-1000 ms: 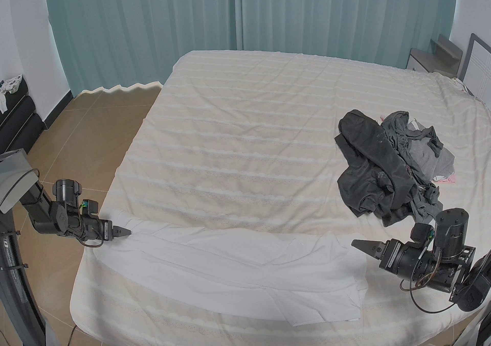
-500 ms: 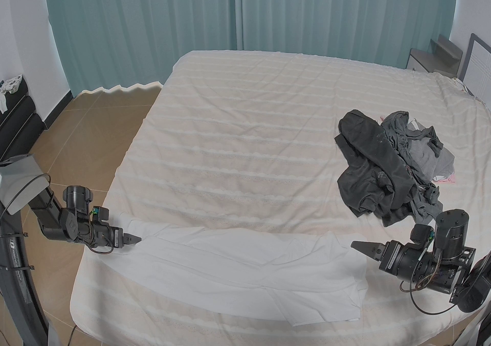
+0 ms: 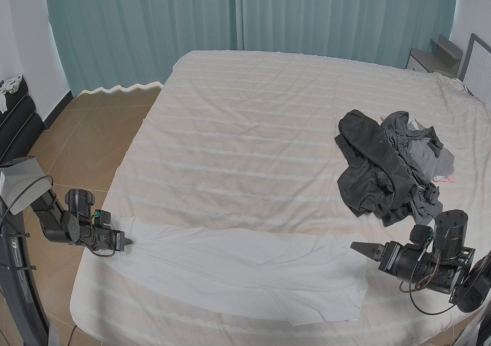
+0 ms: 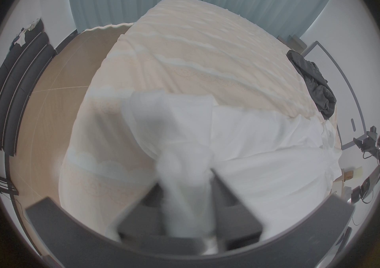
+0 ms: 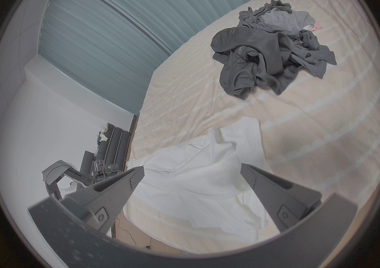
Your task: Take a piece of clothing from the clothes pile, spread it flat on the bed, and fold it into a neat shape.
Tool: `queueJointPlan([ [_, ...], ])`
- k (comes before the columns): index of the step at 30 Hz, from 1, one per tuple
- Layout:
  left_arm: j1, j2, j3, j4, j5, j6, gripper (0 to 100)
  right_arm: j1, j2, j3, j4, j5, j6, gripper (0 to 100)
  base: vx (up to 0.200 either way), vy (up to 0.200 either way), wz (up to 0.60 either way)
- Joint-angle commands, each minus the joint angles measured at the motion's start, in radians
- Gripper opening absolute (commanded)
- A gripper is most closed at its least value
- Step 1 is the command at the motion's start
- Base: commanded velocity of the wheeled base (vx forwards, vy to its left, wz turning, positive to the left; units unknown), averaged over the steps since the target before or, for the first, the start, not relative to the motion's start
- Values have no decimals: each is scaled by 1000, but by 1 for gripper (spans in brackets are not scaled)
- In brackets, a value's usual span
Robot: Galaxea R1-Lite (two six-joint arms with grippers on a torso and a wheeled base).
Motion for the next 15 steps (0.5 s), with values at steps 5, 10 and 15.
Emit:
queueJointPlan([
  [5,3,0,13,-4,0,0,0,-1,3,1,0,0,1,100,0,0,0],
  [10,9,-40,27,-2,0,0,0,-1,0,1,0,0,1,100,0,0,0],
  [15,29,-97,47,-1,-1,0,0,0,-1,1,0,-1,1,100,0,0,0],
])
